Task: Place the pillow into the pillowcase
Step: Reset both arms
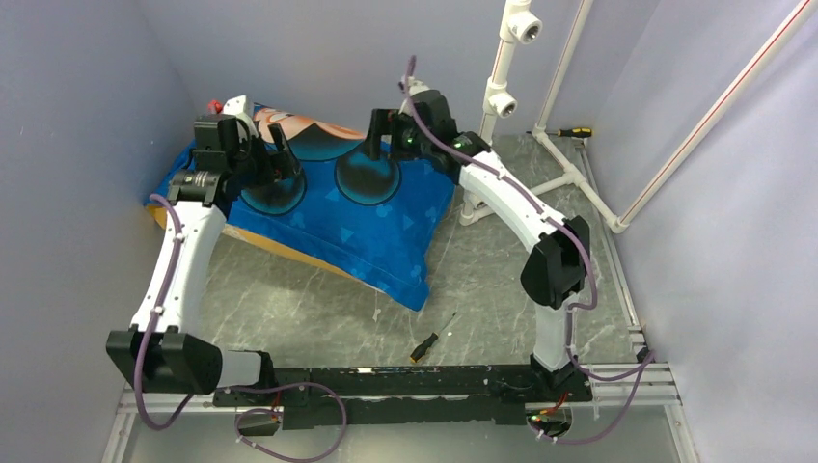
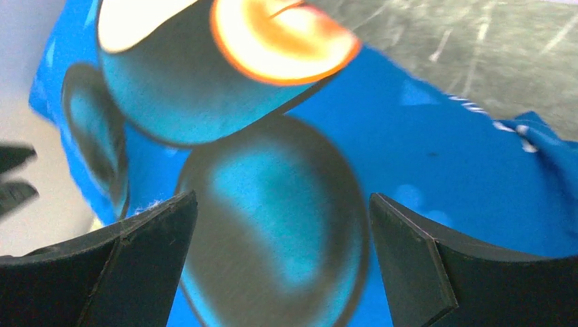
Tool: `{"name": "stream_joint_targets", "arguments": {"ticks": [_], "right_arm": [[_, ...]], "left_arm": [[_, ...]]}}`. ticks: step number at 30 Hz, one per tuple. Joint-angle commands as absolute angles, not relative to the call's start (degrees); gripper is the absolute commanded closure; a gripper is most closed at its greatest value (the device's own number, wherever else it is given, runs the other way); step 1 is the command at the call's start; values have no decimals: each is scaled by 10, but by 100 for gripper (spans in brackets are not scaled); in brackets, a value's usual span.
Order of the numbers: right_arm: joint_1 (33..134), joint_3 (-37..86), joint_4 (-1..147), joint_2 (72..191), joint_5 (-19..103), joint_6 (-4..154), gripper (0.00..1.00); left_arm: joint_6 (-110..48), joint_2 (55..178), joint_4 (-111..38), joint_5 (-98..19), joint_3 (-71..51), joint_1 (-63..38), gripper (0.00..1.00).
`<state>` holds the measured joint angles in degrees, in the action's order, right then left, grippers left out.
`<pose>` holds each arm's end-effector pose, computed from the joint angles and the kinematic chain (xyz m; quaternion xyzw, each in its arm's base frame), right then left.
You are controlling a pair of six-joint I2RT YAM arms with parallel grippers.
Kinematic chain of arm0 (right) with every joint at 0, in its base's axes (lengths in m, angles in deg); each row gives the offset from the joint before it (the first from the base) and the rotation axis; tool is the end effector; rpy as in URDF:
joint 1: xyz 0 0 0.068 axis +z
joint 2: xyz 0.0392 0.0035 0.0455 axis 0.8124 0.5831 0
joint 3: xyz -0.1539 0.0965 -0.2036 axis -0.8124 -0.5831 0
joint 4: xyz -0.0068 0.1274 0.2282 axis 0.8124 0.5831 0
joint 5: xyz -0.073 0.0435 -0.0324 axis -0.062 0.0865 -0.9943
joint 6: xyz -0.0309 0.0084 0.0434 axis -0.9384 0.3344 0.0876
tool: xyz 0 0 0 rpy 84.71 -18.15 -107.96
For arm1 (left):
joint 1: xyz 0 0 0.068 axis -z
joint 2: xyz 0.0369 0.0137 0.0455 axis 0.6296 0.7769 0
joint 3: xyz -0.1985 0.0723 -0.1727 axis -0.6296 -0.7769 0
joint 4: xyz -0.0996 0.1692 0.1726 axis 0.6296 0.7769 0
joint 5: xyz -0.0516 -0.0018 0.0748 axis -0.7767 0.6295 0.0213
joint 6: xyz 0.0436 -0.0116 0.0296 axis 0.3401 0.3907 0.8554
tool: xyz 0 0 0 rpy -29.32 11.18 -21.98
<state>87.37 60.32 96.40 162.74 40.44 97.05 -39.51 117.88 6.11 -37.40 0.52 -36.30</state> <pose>0.3882 0.2567 0.3676 -0.0591 0.8403 0.3128 0.4387 0.2880 -0.0176 0.3926 -0.1070 0.8783 -0.1379 0.4451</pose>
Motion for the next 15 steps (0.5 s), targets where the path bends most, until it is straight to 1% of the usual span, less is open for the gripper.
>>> {"name": "stream_joint_targets", "arguments": {"ticks": [1, 3, 5, 8, 9, 11, 13, 15], "right_arm": [[918, 617, 975, 1573, 441, 856, 0], [940, 588, 983, 1541, 424, 821, 0], [957, 516, 982, 1494, 399, 809, 0], [977, 386, 965, 1392, 360, 821, 0], [985, 341, 963, 1341, 349, 827, 0], [1000, 261, 970, 1266, 294, 847, 0], [1015, 195, 1000, 1195, 253, 871, 0], [1018, 154, 1044, 1136, 217, 895, 0]], "left_arm": [[-413, 1149, 6, -378, 12, -361, 1], [-417, 1147, 4, -377, 16, -362, 1], [-421, 1142, 1, -373, 13, -363, 0], [-414, 1131, -2, -359, -2, -364, 1], [-411, 1126, -5, -354, -10, -365, 1], [-406, 1118, -8, -346, -27, -370, 1], [-403, 1108, -18, -342, -50, -375, 1], [-400, 1099, -29, -337, -73, -382, 1]]}}
